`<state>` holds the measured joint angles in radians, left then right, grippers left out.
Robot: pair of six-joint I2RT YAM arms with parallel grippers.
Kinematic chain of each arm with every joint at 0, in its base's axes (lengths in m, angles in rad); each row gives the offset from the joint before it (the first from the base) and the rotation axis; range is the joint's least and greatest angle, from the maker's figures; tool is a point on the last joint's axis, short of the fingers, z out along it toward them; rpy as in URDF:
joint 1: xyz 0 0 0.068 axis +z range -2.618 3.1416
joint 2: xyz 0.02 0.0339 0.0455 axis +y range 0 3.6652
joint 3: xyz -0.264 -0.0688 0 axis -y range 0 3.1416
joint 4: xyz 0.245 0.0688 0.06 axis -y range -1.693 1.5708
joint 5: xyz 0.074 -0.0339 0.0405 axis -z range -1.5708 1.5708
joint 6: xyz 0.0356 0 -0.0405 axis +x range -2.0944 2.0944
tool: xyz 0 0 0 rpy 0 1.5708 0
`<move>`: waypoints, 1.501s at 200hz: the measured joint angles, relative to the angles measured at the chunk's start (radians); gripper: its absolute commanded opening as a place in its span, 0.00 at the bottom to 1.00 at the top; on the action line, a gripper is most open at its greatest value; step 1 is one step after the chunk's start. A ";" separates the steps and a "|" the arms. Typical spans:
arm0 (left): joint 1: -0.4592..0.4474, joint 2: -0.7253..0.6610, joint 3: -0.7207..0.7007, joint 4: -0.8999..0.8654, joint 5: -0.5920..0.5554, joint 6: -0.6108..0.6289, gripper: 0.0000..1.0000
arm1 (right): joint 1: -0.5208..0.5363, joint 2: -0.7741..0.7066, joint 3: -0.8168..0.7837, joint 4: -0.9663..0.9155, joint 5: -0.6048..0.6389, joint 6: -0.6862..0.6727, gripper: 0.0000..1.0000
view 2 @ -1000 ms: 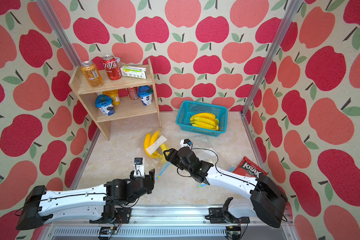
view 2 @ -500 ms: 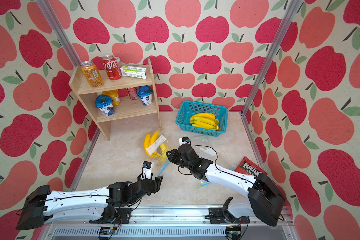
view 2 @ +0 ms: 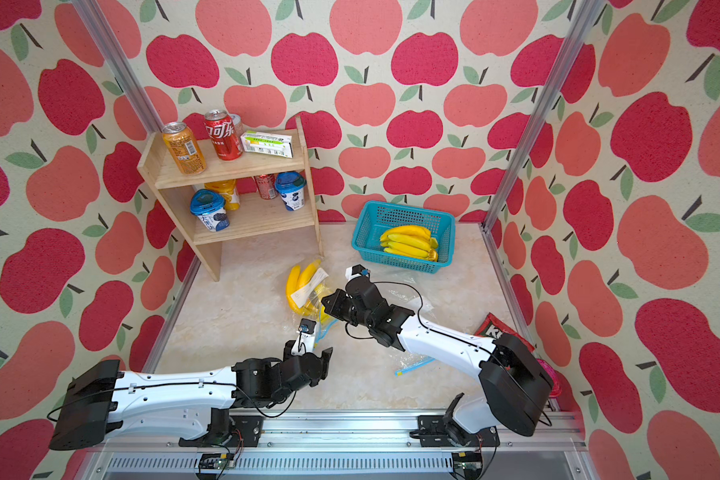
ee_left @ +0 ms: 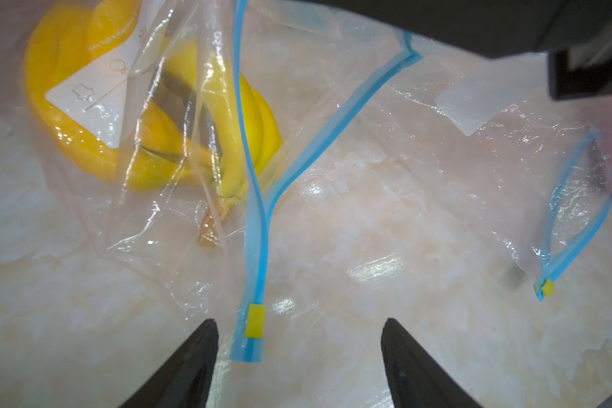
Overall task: Open the zip-top bag and take out the banana
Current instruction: Open the zipper of the food storage bag at the center of the board, then pick up the banana from the zipper food storage bag.
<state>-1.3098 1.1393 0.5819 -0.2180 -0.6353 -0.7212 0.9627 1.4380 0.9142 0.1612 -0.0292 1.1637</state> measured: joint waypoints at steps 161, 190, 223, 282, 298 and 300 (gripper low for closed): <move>0.000 0.069 0.102 -0.259 -0.234 -0.172 0.50 | 0.030 -0.081 0.016 -0.029 -0.017 0.000 0.04; 0.000 0.080 0.114 -0.262 -0.256 -0.182 0.50 | 0.030 -0.108 0.000 -0.029 -0.017 0.001 0.04; 0.001 0.103 0.129 -0.288 -0.277 -0.234 0.24 | 0.030 -0.109 -0.018 -0.029 -0.017 0.001 0.04; 0.001 0.068 0.130 -0.359 -0.294 -0.288 0.00 | 0.026 -0.131 -0.086 -0.042 -0.017 -0.002 0.30; 0.001 0.022 0.129 -0.373 -0.298 -0.292 0.00 | 0.025 -0.166 -0.101 -0.051 -0.013 -0.022 0.43; 0.001 0.015 0.128 -0.372 -0.298 -0.292 0.00 | 0.026 -0.171 -0.104 -0.051 -0.013 -0.031 0.44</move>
<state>-1.3087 1.1545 0.7101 -0.5903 -0.9333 -1.0134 0.9882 1.2667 0.8104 0.1101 -0.0425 1.1324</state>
